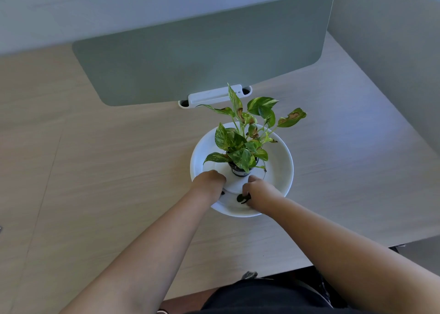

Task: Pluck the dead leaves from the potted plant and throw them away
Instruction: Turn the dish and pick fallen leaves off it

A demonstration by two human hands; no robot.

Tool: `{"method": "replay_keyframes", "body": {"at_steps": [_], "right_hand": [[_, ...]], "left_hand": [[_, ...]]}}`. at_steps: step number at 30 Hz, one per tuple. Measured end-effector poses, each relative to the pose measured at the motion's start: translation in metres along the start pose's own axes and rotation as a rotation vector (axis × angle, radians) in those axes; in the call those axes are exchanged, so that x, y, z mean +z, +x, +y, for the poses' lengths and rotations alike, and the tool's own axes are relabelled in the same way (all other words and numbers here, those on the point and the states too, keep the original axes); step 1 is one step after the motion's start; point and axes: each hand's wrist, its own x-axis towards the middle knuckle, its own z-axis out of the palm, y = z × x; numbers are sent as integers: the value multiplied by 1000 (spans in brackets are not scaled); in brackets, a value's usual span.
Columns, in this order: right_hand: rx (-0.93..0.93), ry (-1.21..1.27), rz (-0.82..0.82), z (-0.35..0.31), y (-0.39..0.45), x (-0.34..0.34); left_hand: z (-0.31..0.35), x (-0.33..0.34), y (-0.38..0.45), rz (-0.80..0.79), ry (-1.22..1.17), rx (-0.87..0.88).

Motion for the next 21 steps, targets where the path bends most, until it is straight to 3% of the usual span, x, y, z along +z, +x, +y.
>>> {"method": "replay_keyframes", "body": {"at_steps": [8,12,21], "right_hand": [[-57,45,42,11,2,0],[-17,160,84,16,0,-5],[349,1081,317,53,-30,-28]], "left_hand": [[-11,0,5,-13,64,106],[-18,2,7,32,-25,131],[6,1,3,60,-426,89]]}}
